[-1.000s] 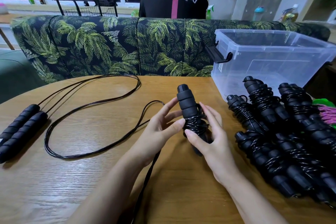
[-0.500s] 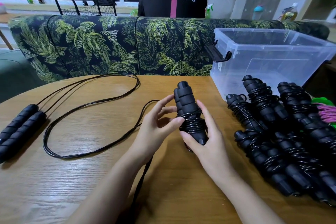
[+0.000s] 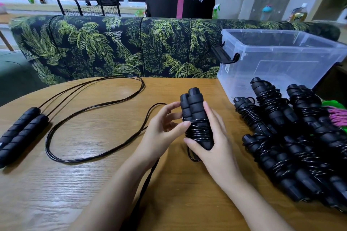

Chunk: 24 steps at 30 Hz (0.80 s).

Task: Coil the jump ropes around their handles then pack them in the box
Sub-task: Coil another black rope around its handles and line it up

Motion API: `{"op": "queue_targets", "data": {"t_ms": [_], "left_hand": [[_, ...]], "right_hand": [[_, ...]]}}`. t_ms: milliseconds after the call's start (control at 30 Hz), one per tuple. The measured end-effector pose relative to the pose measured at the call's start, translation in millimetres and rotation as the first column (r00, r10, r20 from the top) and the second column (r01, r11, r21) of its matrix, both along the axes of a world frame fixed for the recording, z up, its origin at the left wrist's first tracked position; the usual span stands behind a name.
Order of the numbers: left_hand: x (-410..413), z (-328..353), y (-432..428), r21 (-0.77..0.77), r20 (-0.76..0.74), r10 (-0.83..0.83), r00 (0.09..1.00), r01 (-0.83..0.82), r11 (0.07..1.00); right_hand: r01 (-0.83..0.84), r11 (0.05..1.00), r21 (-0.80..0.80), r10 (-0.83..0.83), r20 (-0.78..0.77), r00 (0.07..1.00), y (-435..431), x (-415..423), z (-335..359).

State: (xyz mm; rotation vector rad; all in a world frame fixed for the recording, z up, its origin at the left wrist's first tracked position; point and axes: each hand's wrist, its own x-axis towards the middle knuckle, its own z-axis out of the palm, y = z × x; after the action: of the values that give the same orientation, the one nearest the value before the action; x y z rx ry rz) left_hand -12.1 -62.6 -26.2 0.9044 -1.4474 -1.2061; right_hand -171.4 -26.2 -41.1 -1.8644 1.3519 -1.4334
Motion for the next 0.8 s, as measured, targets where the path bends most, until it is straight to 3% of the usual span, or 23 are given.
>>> {"op": "queue_targets", "data": {"t_ms": [67,200,300,467,633,700,800], "left_hand": [[-1.9,-2.0,0.6,-0.003,-0.007,0.019,1.000,-0.019,1.000],[-2.5,0.2,-0.2,-0.008,0.008,0.016,1.000,-0.016,1.000],[1.5,-0.7,-2.1,0.001,0.007,-0.003,1.000,0.003,1.000],[-2.4,-2.7,0.8,-0.015,0.011,0.006,1.000,-0.006,1.000],[1.1,-2.0,-1.6,0.002,0.012,-0.012,1.000,0.012,1.000],[1.5,-2.8,-2.0,-0.007,0.013,0.006,1.000,-0.006,1.000],[-1.6,-4.1,-0.1,-0.028,0.019,0.025,1.000,-0.024,0.999]], "right_hand": [[0.042,0.998,-0.037,-0.044,-0.043,0.998,-1.8,0.5,-0.3],[-0.006,0.999,-0.036,0.009,0.073,0.997,-3.0,-3.1,-1.2],[-0.003,0.999,-0.042,0.006,0.076,0.997,-1.9,-3.0,-2.4],[0.117,0.992,-0.053,-0.123,-0.136,0.983,-3.3,-1.8,-6.5],[0.056,0.998,-0.010,-0.055,0.075,0.996,-2.0,-4.6,-3.0],[0.072,0.997,-0.011,-0.071,0.012,0.997,-1.8,-4.0,-2.7],[0.187,0.982,-0.008,-0.183,-0.257,0.949,-0.4,0.0,-0.3]]}}
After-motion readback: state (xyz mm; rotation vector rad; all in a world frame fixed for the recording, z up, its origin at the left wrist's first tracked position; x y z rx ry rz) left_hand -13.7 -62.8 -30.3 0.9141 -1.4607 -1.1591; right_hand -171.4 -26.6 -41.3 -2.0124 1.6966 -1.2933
